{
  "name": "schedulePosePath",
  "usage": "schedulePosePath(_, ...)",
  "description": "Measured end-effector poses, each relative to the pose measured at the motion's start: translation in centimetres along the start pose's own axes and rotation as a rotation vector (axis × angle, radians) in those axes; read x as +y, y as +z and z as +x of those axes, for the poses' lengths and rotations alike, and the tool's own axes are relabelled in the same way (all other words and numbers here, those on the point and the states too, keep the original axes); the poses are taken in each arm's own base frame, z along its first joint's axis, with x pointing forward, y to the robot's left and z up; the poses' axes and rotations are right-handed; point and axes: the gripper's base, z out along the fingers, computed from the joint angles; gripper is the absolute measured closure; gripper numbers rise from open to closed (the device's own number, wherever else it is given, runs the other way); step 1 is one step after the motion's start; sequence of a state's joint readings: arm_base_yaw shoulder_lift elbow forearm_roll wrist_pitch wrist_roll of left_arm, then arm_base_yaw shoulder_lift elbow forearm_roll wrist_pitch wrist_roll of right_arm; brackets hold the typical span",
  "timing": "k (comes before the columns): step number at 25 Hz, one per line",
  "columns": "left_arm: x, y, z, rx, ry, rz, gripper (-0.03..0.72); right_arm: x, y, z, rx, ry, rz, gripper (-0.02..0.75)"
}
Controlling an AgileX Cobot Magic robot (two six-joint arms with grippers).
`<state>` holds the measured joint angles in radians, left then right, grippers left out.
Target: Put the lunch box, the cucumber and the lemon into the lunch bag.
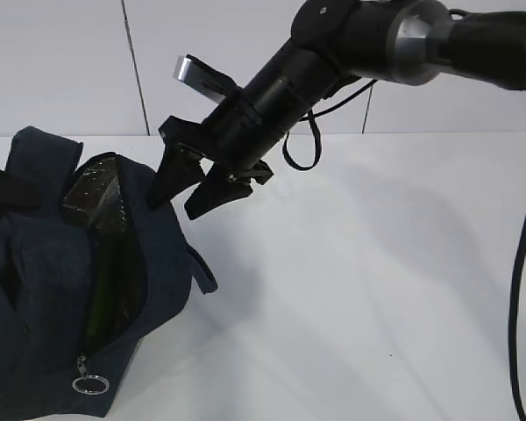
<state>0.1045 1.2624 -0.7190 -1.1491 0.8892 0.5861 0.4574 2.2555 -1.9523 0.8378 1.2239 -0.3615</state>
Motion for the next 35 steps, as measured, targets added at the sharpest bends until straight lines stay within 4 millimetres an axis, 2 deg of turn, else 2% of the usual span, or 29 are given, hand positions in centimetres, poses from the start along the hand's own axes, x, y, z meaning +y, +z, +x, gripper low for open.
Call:
schedulePosePath(6, 0.0, 0.0, 0.0, 0.0, 0.002, 0.0, 0.694, 0.3, 0.0, -0.1, -0.013, 0.012, -0.029, 0.266)
schedulePosePath(14, 0.0, 0.0, 0.0, 0.0, 0.003, 0.0, 0.694, -0.2, 1.2, 0.0, 0.01, 0.026, -0.037, 0.288)
schedulePosePath(18, 0.0, 0.0, 0.0, 0.0, 0.005, 0.0, 0.694, -0.3, 1.3, 0.0, 0.011, 0.025, -0.037, 0.384)
schedulePosePath(27, 0.0, 0.0, 0.0, 0.0, 0.005, 0.0, 0.694, -0.5, 1.4, 0.1, 0.019, 0.015, -0.02, 0.698)
schedulePosePath(30, 0.0, 0.0, 0.0, -0.001, 0.003, 0.001, 0.694, -0.7, 1.4, 0.2, 0.025, 0.002, -0.001, 0.727)
schedulePosePath(35, 0.0, 0.0, 0.0, -0.001, 0.008, 0.001, 0.694, -0.8, 1.1, 0.2, 0.034, -0.016, 0.033, 0.728)
